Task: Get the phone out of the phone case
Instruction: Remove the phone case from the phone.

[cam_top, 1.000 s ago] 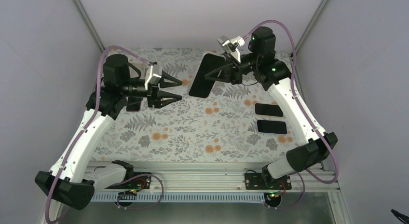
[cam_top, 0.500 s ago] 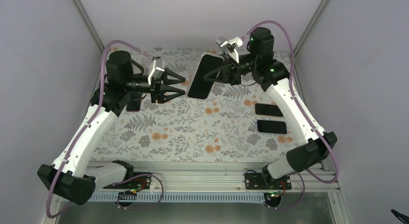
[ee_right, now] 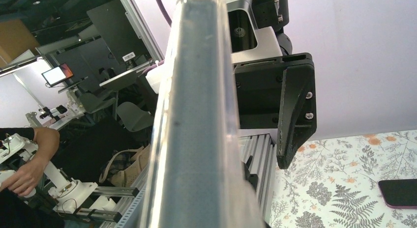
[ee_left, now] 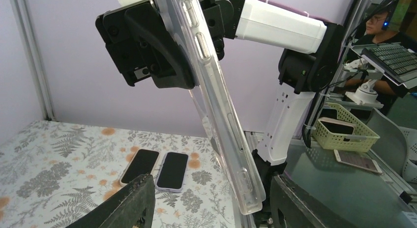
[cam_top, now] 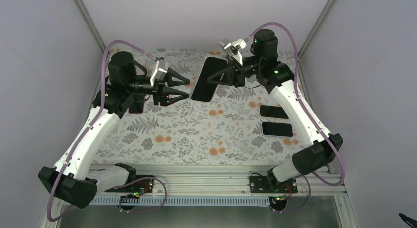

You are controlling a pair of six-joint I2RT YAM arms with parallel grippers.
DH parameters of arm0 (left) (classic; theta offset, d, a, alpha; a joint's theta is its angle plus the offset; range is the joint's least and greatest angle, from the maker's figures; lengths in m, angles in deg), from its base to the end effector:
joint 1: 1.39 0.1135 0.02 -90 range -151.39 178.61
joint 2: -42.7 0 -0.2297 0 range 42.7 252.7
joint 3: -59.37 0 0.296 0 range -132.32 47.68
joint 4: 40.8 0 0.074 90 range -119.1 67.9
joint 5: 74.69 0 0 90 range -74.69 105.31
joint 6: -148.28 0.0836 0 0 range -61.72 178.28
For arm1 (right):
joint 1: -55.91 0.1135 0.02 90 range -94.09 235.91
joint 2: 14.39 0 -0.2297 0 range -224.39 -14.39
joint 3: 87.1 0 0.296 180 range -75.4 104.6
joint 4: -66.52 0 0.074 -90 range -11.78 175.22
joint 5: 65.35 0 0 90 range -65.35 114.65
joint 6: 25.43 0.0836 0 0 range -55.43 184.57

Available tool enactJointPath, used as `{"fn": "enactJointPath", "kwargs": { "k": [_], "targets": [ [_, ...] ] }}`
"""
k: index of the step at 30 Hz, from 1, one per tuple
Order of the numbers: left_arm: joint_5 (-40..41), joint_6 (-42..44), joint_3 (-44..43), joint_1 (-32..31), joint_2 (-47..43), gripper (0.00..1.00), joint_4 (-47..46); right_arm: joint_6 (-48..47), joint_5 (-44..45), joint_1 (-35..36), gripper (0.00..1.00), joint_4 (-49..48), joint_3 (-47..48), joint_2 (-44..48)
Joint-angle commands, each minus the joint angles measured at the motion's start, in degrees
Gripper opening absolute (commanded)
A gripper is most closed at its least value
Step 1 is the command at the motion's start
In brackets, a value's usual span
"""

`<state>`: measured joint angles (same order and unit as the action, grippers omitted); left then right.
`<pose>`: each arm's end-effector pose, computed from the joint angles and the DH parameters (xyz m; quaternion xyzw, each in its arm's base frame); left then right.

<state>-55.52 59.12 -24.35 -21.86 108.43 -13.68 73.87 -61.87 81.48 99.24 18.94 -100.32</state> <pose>0.2603 -0.1814 0.3982 0.4841 0.5401 -0.5247 0.4457 0.2877 0.2301 0.4271 -0.5046 0.5020 0.6467 0.2741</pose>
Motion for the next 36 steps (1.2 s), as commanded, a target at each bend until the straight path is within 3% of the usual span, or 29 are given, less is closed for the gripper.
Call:
{"fn": "enactJointPath", "kwargs": {
  "k": [1,15,23,28,36],
  "targets": [
    [-1.2,-0.2,0.2,-0.4,-0.3,0.59,-1.4,0.5,-1.8,0.7,0.04,-2.0,-0.2,1.8],
    [4.9,2.1,1.5,-1.2,0.1,0.56,1.3,0.7,-2.5,0.9,0.04,-2.1,-0.1,1.3],
    [10.8,1.2,2.5,-0.5,0.8,0.48,1.5,0.6,-5.8,1.3,0.04,-2.0,-0.3,1.7],
    [20.2,0.7,2.5,-0.2,2.4,0.31,2.0,0.5,-8.5,2.4,0.04,-1.8,-0.6,1.8],
    [20.3,-0.8,3.1,-0.2,4.0,0.3,1.2,0.4,-11.0,3.7,0.04,-1.6,-1.8,2.2]
  ]
}}
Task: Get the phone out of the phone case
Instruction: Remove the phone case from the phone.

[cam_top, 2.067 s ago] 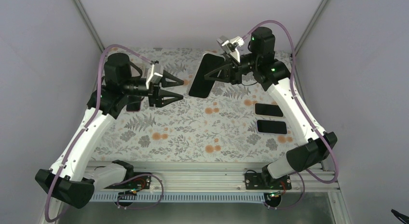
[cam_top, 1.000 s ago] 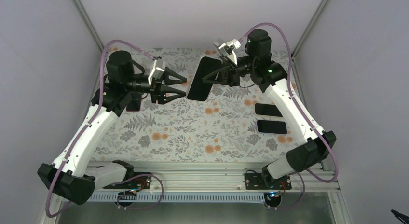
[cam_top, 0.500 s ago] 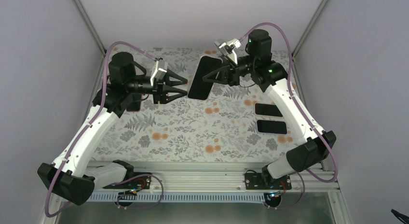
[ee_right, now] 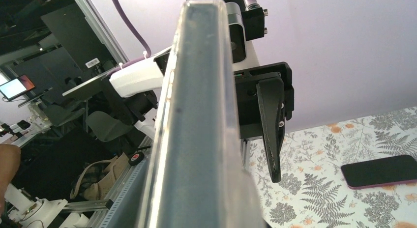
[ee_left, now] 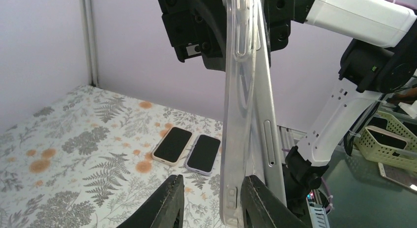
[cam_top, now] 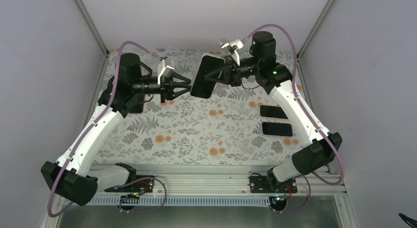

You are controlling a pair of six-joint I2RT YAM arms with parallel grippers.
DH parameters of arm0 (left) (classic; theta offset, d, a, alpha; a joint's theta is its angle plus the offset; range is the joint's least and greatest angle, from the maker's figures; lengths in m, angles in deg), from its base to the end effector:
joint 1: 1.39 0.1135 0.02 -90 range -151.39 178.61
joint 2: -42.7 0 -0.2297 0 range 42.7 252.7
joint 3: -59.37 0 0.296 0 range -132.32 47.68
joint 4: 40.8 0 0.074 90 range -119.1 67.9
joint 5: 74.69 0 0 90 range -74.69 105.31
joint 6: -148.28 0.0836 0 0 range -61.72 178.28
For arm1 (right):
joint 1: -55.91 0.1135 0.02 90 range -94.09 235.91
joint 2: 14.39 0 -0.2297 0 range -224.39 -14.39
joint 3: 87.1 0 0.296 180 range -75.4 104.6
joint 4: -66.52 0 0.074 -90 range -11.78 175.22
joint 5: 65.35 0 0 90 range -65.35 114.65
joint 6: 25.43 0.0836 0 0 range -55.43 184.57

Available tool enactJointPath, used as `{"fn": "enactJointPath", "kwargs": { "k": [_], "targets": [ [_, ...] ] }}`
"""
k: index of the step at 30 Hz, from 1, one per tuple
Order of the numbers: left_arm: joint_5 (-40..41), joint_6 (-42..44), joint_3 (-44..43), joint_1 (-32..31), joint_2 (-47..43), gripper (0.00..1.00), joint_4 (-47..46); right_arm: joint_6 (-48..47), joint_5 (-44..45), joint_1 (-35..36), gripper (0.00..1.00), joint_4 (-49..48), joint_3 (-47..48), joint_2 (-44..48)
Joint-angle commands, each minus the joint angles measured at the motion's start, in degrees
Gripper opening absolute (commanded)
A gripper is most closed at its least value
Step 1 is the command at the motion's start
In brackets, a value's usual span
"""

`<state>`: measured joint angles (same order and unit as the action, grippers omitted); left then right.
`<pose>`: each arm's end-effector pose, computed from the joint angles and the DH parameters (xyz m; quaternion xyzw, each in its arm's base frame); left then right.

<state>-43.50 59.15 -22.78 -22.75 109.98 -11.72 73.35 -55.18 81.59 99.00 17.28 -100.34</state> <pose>0.2823 -0.1872 0.3725 0.4284 0.6164 -0.4764 0.4576 0.2984 0.2348 0.4147 -0.4794 0.5400 0.6229 0.3009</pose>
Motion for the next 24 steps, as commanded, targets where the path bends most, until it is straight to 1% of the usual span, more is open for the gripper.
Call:
{"fn": "enactJointPath", "kwargs": {
  "k": [1,7,10,13,17,20,24],
  "targets": [
    [7.6,-0.9,1.6,0.7,2.6,0.3,-1.1,0.8,-17.7,3.9,0.04,-1.4,-0.4,2.2],
    [-2.5,-3.6,0.4,-0.5,3.7,0.3,-4.5,0.0,-16.1,7.0,0.04,-1.6,-3.2,1.2],
    [-5.8,-4.6,-0.5,-1.6,4.1,0.3,-5.7,-0.3,-14.8,8.5,0.04,-1.5,-4.3,0.5],
    [-6.4,-5.2,-1.2,-2.7,4.3,0.3,-5.9,-0.7,-13.4,9.3,0.04,-1.3,-5.1,-0.1],
    [-4.4,-6.6,-0.2,-3.5,4.8,0.29,-6.5,-2.4,-9.4,10.1,0.04,0.0,-4.6,-0.5],
    [-2.6,-8.4,0.7,-3.5,5.3,0.23,-7.5,-3.4,-7.2,10.2,0.04,1.7,-3.4,-1.3],
    [-5.9,-12.7,2.5,-3.4,5.4,0.19,-12.0,-3.9,-6.4,10.1,0.04,3.0,-2.2,-2.0]
  ]
}}
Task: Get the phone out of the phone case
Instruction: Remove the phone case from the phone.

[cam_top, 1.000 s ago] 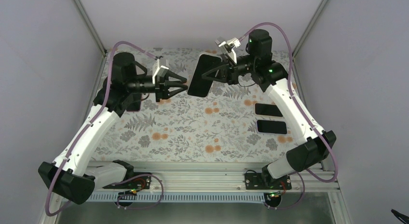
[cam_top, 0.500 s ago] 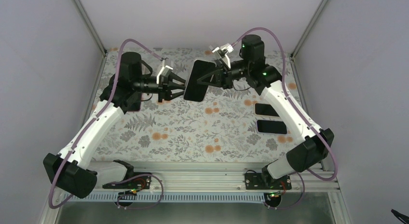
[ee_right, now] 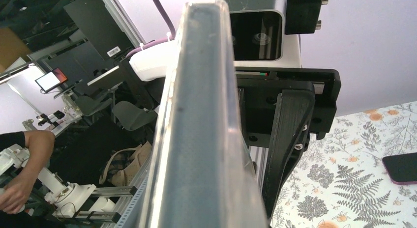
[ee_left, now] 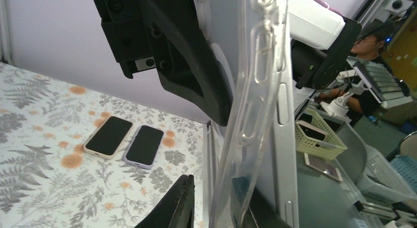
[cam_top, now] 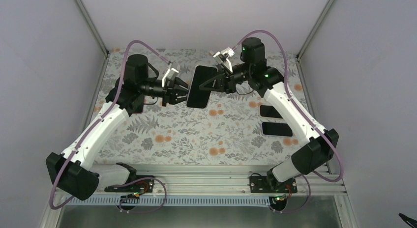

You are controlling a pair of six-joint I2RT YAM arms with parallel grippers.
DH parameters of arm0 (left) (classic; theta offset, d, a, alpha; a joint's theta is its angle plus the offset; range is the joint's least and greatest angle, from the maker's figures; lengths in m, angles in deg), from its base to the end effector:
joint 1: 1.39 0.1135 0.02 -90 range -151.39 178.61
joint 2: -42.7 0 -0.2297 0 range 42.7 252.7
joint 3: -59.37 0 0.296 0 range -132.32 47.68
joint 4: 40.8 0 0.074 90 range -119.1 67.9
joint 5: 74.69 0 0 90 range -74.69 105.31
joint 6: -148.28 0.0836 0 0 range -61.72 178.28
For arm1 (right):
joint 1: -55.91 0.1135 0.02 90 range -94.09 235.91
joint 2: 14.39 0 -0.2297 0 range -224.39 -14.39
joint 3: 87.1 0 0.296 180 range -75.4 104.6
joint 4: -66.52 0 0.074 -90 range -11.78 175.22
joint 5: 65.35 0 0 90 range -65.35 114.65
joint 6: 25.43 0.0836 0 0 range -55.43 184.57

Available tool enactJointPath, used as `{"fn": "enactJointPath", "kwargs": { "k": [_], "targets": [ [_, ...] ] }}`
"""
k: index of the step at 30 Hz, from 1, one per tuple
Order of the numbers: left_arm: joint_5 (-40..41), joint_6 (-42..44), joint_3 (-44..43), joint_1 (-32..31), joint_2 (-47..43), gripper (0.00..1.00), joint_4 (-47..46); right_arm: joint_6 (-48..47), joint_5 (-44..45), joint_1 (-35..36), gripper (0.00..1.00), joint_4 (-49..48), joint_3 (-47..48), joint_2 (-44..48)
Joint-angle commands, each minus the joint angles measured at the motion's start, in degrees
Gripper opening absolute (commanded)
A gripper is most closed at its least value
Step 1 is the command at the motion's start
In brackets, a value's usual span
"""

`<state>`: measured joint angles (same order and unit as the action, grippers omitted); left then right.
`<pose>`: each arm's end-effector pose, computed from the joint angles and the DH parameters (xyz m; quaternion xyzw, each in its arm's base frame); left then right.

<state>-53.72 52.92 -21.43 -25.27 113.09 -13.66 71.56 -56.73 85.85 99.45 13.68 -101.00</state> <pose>0.2734 -0.2064 0.3534 0.4401 0.5982 -0.5641 0.3610 0.2840 0.2590 0.3874 -0.4947 0.5285 0.6426 0.2510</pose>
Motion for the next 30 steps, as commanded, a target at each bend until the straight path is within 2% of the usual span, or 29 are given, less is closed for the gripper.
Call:
{"fn": "enactJointPath", "kwargs": {
  "k": [1,7,11,13,16,20,23,26,30],
  "targets": [
    [3.3,-7.7,1.6,-1.0,2.3,0.19,-11.4,-2.2,-4.3,5.8,0.04,2.7,1.6,-1.4],
    [0.6,-14.6,5.3,-1.0,1.8,0.11,-18.7,-3.0,0.2,5.6,0.04,4.6,2.9,-3.0],
    [0.9,-14.3,5.3,-0.6,2.0,0.05,-18.0,-4.3,2.5,4.9,0.04,6.4,5.0,-3.8],
    [1.1,-14.7,5.5,0.1,2.2,0.03,-17.7,-5.9,4.7,4.2,0.08,8.3,6.9,-3.9],
    [1.7,-16.2,6.3,1.6,2.5,0.02,-18.4,-7.6,8.4,2.6,0.2,10.3,9.1,-4.1],
    [1.7,-20.6,7.4,3.1,2.5,0.02,-21.2,-7.4,11.5,-0.3,0.55,11.0,10.3,-4.4],
    [1.7,-25.1,8.3,5.2,2.8,0.02,-23.4,-7.2,12.9,-2.3,0.75,11.0,10.7,-4.2],
    [2.3,-29.9,10.2,7.2,3.0,0.02,-26.9,-7.4,16.2,-3.6,0.88,11.2,11.1,-3.9],
    [4.2,-35.4,12.0,9.1,3.5,0.02,-29.7,-9.7,26.0,-3.8,0.95,12.2,12.0,-3.4]
  ]
}}
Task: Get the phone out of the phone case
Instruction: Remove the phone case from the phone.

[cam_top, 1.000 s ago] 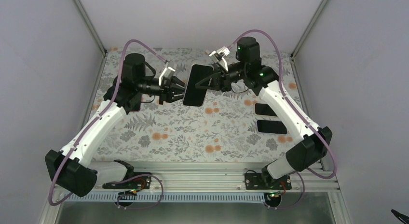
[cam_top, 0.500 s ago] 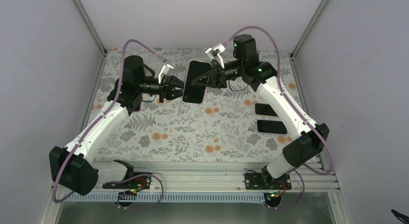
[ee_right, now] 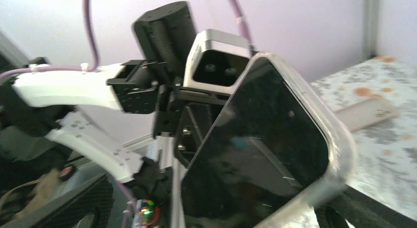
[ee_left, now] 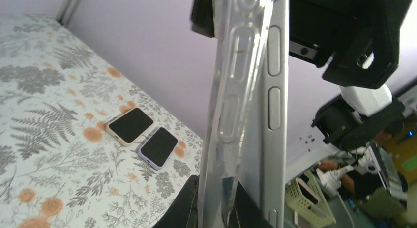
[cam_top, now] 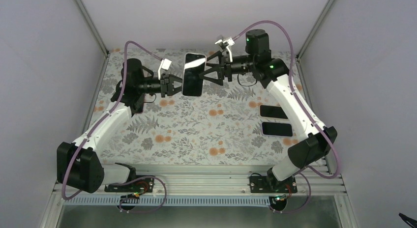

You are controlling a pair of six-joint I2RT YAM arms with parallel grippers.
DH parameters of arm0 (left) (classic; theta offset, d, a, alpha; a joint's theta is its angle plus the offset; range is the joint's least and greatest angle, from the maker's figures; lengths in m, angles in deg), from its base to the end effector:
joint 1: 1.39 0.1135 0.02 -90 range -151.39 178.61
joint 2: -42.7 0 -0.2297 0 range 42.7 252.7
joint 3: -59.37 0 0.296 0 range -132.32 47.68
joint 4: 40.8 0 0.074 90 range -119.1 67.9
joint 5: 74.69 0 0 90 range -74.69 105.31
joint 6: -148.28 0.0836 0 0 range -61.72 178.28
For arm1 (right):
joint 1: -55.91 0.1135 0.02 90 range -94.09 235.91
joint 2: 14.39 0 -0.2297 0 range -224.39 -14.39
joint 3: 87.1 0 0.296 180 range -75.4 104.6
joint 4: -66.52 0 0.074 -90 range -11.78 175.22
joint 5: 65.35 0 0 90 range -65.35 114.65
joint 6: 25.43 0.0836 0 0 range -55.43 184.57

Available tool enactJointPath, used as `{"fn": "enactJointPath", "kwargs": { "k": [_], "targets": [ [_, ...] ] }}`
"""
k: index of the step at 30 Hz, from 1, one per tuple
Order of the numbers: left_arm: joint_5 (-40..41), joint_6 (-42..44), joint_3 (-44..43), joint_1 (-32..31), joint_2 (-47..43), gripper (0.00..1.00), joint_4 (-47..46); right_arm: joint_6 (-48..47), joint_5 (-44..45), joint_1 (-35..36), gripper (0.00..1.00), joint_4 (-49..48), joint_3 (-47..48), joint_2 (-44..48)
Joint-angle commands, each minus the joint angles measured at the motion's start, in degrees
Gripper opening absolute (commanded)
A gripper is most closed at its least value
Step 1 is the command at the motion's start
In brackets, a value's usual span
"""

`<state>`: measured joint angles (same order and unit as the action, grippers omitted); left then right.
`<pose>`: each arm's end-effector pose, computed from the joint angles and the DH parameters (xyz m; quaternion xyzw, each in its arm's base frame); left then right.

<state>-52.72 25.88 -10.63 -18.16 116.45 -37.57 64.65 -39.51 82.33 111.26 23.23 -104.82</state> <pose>0.3181 -0.1768 0.3019 0.2829 0.6654 -0.6095 0.3253 0.3250 0.2455 0.3976 -0.4411 0.6300 0.5402 0.3415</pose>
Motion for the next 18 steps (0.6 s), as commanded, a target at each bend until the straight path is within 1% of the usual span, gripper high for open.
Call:
{"fn": "enactJointPath", "kwargs": {
  "k": [1,3,5,6,8,10,14,16,18],
  "targets": [
    [3.8,-9.8,1.5,2.5,0.4,0.02,-6.1,-3.2,11.7,-0.3,0.95,0.2,2.5,0.7],
    [4.5,-12.4,1.4,3.3,1.0,0.02,-6.5,-3.6,17.3,-0.4,0.94,-0.3,1.9,1.1],
    [4.8,-15.4,0.8,3.9,2.0,0.02,-7.4,-4.0,20.8,-0.1,0.92,-0.6,1.5,0.9],
    [6.1,-16.2,-0.2,3.9,2.4,0.02,-5.6,-4.7,22.7,0.3,0.91,-0.4,1.7,0.7],
    [8.0,-15.4,-2.6,4.0,3.0,0.02,-1.3,-6.6,27.5,1.5,0.88,0.8,2.2,0.1],
    [9.5,-15.4,-4.1,4.2,3.5,0.02,1.8,-8.5,32.2,3.1,0.87,1.4,1.9,0.0],
    [14.3,-18.5,-5.1,4.4,4.1,0.02,6.4,-12.1,40.9,6.7,0.87,1.8,0.9,-0.3],
    [14.9,-22.0,-4.3,4.9,4.8,0.02,6.2,-13.7,45.0,8.9,0.86,2.0,0.5,-0.6],
    [13.5,-26.6,-2.7,5.5,5.3,0.02,3.4,-14.7,48.1,11.0,0.86,1.7,-0.2,-0.6]
  ]
}}
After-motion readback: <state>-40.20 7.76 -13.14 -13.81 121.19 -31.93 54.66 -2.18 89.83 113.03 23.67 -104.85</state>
